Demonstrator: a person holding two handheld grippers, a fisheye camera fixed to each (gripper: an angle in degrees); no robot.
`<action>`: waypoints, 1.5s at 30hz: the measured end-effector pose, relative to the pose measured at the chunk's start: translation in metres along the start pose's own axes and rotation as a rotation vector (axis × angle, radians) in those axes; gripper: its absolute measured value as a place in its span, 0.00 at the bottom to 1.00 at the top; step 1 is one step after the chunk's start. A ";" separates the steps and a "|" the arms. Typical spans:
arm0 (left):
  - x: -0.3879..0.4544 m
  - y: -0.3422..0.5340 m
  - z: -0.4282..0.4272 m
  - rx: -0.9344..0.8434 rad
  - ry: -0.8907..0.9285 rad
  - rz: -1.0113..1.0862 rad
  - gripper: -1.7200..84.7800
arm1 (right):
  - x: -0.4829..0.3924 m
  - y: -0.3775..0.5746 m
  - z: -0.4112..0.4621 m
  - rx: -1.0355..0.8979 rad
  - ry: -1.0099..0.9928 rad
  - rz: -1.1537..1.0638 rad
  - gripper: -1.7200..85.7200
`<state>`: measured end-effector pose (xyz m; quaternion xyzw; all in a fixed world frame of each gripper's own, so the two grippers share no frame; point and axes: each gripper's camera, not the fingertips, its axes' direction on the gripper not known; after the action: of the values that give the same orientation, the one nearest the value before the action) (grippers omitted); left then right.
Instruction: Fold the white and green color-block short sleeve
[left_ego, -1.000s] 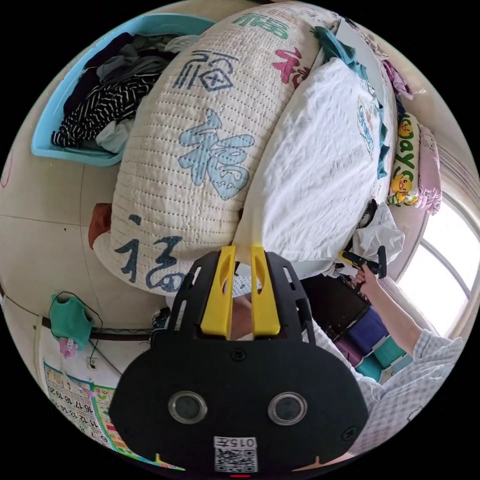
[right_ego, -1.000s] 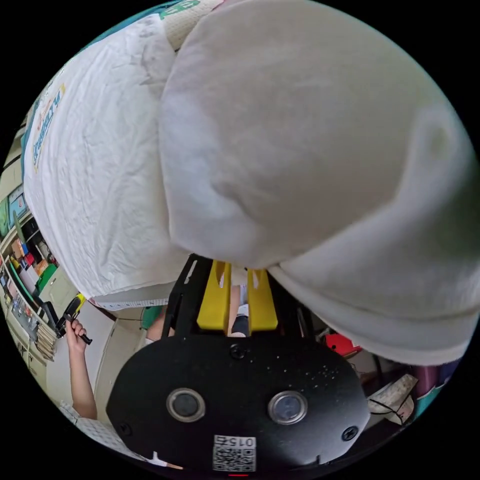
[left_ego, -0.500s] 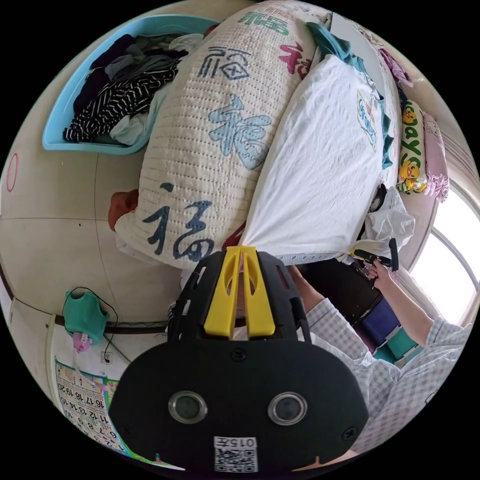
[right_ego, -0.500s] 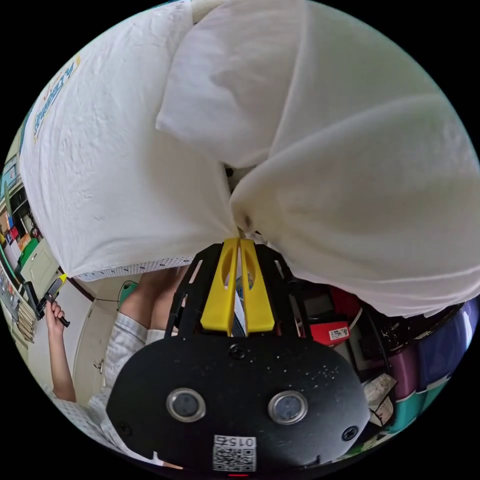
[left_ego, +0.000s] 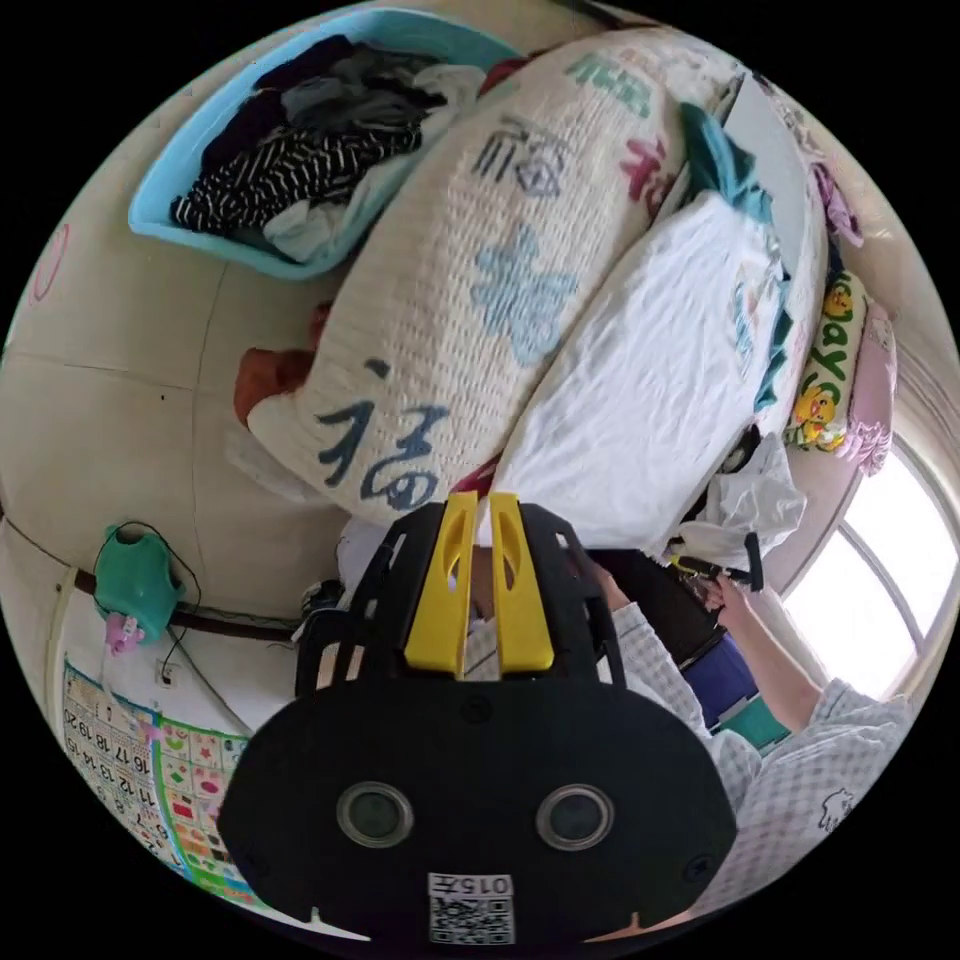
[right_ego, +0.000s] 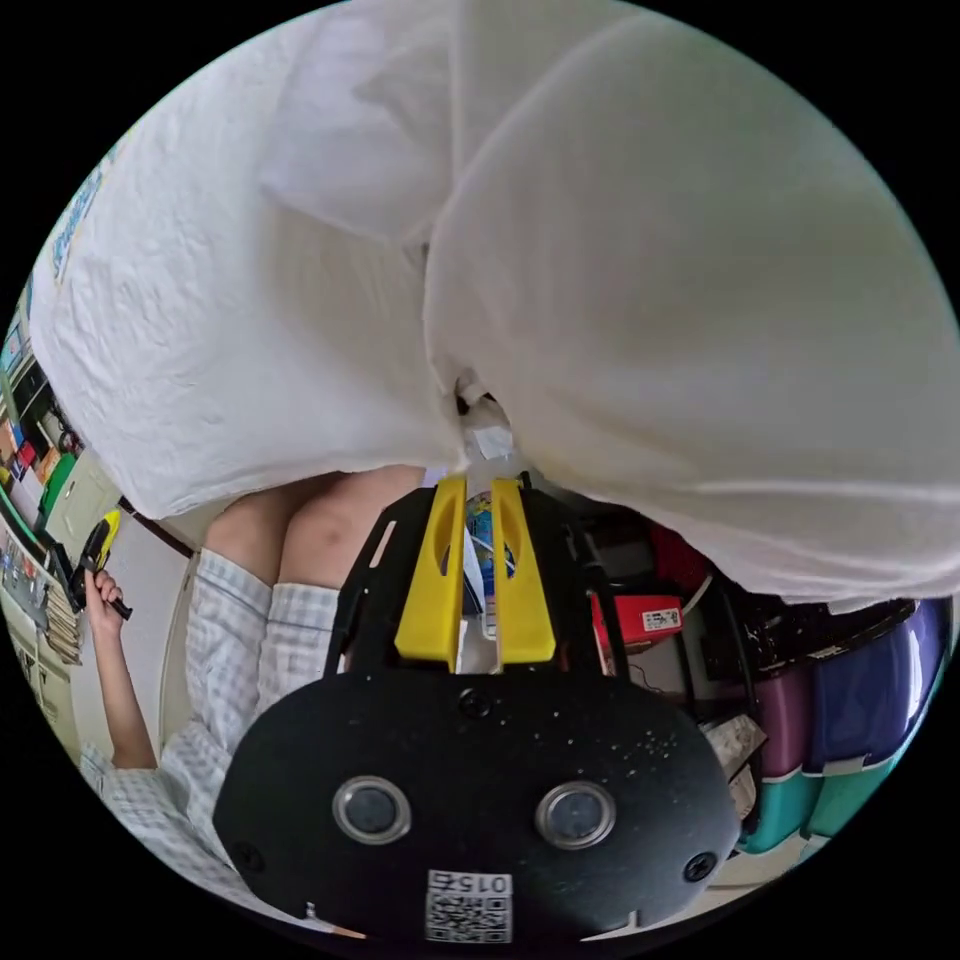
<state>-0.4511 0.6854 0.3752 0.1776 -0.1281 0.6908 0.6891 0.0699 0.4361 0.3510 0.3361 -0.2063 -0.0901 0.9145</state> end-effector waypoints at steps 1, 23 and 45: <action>0.003 -0.004 -0.008 0.034 0.009 0.005 0.04 | -0.001 0.000 -0.003 0.005 -0.011 -0.002 0.08; 0.195 -0.121 0.000 0.366 0.304 0.335 0.02 | -0.312 -0.091 -0.154 0.458 -0.413 -0.669 0.03; 0.239 -0.094 0.057 0.118 0.286 0.467 0.03 | -0.618 -0.262 -0.121 0.408 0.428 -0.832 0.10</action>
<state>-0.3508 0.8795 0.5214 0.0840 -0.0266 0.8553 0.5106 -0.4394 0.4949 -0.0989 0.5725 0.1237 -0.3338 0.7386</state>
